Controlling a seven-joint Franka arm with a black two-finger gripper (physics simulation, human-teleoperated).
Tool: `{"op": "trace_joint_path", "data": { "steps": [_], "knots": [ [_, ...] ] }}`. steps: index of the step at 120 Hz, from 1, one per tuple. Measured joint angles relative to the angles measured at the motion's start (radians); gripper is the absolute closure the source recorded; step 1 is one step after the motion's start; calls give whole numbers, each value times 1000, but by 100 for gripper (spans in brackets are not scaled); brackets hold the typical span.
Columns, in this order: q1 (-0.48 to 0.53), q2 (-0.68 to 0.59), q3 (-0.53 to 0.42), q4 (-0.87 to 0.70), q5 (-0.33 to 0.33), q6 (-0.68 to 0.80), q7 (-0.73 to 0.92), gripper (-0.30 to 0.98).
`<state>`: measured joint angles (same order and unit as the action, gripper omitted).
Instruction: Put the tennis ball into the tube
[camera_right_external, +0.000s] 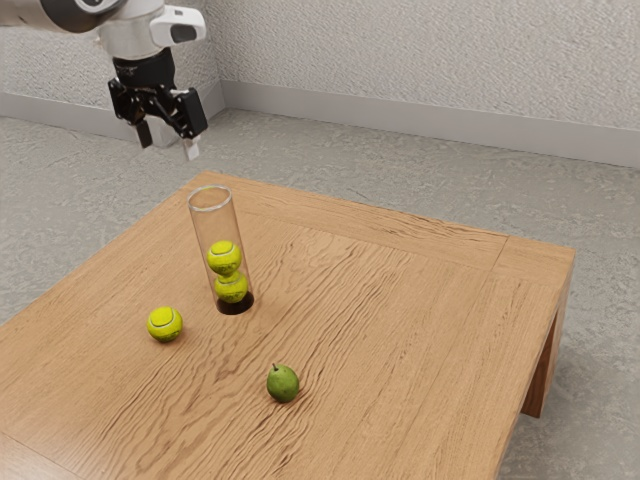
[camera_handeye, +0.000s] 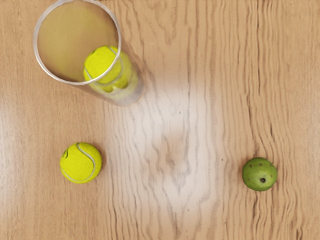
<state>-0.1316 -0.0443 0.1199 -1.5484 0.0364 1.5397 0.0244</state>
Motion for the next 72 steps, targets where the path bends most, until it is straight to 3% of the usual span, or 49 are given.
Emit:
{"op": "trace_joint_path", "data": {
  "steps": [28,52,72],
  "knots": [
    [6,-46,-2,-47,5,2,0,0],
    [33,-270,-20,-345,14,72,0,0],
    [69,-310,-29,-524,22,158,0,0]
  ]
}}
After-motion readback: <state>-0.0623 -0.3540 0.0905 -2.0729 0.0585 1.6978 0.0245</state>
